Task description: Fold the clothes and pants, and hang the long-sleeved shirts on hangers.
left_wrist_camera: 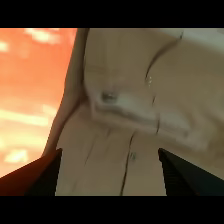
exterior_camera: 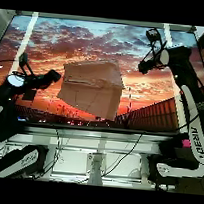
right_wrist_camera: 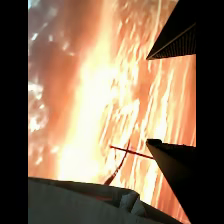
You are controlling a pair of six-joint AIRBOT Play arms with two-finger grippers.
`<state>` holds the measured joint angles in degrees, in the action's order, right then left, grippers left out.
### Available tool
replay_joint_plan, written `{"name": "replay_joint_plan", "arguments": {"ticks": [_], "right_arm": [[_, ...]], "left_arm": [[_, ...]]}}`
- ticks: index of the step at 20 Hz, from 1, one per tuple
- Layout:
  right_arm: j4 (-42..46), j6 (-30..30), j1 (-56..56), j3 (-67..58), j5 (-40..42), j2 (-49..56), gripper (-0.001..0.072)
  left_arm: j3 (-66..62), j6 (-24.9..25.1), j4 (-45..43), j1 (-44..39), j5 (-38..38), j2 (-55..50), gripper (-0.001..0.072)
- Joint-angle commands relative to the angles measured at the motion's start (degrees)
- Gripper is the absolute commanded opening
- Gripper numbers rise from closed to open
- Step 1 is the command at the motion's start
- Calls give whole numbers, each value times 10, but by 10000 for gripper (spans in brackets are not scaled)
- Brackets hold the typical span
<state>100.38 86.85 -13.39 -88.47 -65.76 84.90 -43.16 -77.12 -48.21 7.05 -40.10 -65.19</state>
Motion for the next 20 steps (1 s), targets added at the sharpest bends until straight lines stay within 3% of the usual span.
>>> {"name": "replay_joint_plan", "arguments": {"ticks": [1,3,7,10,20], "right_arm": [[-3,0,19,0,-36,-13,550],[-3,0,19,0,-47,-14,550],[-3,0,19,0,-52,-15,551],[-3,0,19,0,-52,-15,551],[-16,0,19,0,-52,-15,550]], "left_arm": [[0,110,2,47,-161,-20,687],[0,142,1,50,-164,-41,687],[0,148,2,50,-172,-82,687],[0,195,-3,53,-168,-99,687],[0,196,41,52,-137,-160,685]]}}
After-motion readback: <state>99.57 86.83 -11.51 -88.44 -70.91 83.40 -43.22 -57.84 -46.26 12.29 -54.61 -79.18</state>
